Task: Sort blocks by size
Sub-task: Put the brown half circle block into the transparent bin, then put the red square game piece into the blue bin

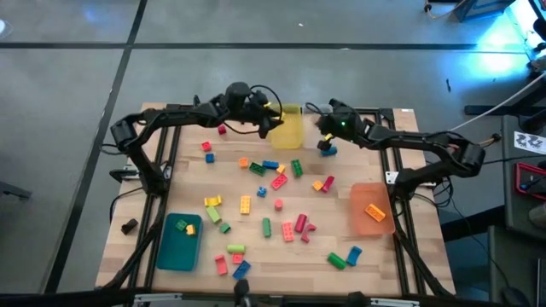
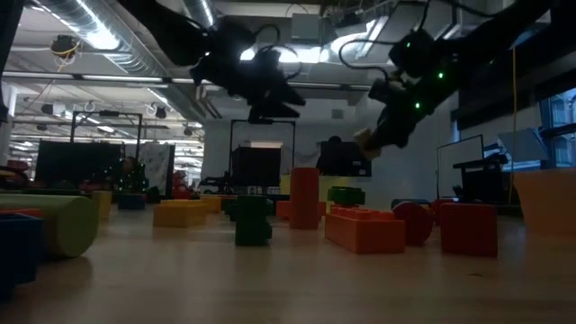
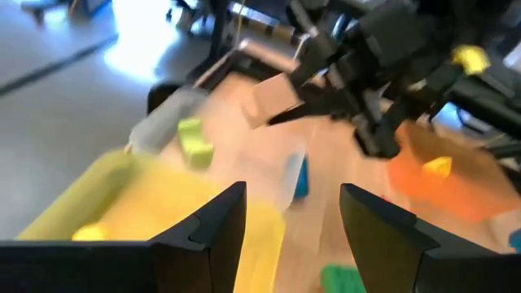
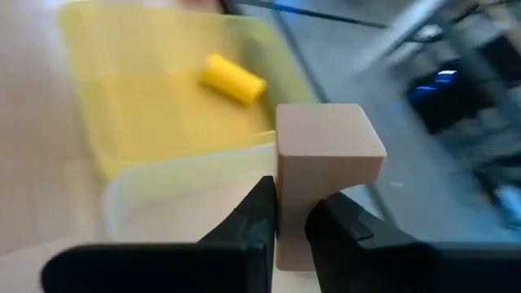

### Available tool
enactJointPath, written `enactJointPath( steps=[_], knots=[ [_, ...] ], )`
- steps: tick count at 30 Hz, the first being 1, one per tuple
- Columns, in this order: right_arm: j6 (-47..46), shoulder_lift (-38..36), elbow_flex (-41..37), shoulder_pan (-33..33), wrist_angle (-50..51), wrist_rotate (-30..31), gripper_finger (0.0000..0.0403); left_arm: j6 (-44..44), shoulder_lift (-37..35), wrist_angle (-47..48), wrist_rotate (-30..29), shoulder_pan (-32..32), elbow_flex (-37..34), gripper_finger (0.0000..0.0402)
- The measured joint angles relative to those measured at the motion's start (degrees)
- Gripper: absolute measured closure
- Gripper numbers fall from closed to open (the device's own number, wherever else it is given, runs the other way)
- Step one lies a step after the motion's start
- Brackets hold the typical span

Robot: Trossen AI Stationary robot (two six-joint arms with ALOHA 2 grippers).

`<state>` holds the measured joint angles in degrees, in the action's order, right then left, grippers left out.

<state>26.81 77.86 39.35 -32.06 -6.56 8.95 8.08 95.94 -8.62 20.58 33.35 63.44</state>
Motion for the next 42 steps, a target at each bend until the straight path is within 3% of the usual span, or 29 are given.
enactJointPath(
  steps=[7, 16, 27, 42],
  knots=[
    [-0.2, 5.6, 0.0, -1.5, -0.1, -3.5, 0.0327, -5.3, -0.8, 12.2, -1.5, 4.6, 0.0, 0.0218],
    [-1.4, 9.6, 0.0, -1.4, -0.9, -2.1, 0.03, -12.6, -2.6, 30.9, -11.7, 9.4, 0.0, 0.0218],
    [-2.4, 9.6, 0.0, -1.3, -0.9, -0.5, 0.029, -19.1, -2.6, 49.0, -23.3, 10.6, 0.0, 0.0218],
    [-2.5, 9.5, 0.0, -1.3, -0.8, -0.5, 0.029, -26.3, 0.2, 51.5, -27.2, 10.7, -0.4, 0.0218]
  ],
)
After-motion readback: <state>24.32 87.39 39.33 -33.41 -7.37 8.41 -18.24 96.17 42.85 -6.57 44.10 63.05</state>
